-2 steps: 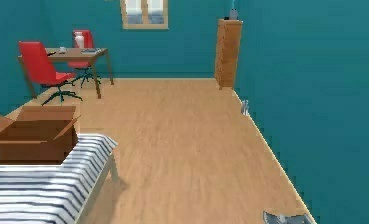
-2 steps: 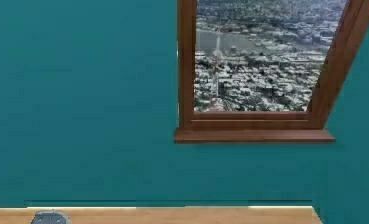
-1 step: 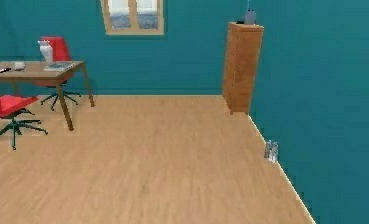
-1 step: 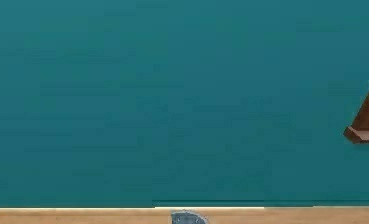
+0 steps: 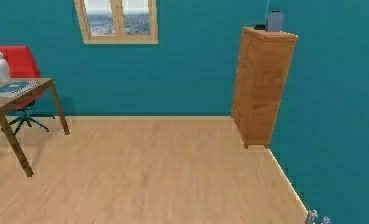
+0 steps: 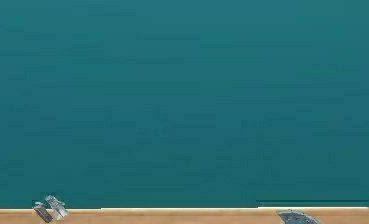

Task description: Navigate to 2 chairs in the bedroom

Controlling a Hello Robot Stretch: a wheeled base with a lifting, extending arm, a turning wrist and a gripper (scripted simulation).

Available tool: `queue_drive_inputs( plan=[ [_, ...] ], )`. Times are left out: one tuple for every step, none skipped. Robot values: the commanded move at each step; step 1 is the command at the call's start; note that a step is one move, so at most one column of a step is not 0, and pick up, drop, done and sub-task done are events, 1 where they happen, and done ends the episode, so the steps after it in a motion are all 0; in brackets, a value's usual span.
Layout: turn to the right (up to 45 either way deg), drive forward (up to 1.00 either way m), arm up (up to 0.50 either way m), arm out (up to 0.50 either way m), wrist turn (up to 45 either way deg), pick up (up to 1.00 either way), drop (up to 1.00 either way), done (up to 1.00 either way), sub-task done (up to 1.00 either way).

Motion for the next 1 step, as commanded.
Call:
queue_drive_inputs(
  plan=[
    [-45.0,0.00,0.00,0.00,0.0,0.00,0.00,0.00,0.00]
  ],
)
